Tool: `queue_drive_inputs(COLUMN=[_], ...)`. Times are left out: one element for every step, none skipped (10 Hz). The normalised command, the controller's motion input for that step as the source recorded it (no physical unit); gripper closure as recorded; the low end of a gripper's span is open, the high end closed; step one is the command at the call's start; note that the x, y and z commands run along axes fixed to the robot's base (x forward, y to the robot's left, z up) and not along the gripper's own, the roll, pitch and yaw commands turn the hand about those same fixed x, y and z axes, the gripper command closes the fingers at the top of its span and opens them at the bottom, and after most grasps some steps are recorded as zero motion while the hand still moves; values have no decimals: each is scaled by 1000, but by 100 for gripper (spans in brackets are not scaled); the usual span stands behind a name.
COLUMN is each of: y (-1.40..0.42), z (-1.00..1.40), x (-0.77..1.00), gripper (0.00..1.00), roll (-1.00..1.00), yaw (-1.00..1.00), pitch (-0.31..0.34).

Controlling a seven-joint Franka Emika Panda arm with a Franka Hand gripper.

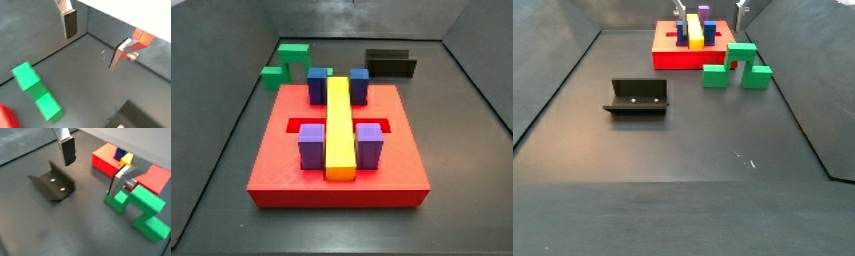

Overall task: Pick up the green object. Move up. Move to above the board. Insert the green object.
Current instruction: Pick up the green object.

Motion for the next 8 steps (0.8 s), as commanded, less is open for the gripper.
queue_drive_inputs(y=[-671, -563, -549, -523, -480, -360, -217, -97], z=[-109, -49, -63, -54, -63, -134, -254, -351], x=[-377, -509, -566, -597, -543, -331, -180, -77], gripper=[0, 0, 0, 0, 0, 0, 0, 0], roll=[176, 127, 101, 66, 40, 0, 0, 0], yaw=[0, 0, -31, -3, 0, 0, 0, 0], pitch=[-24, -34, -50, -77, -101, -161, -161, -150])
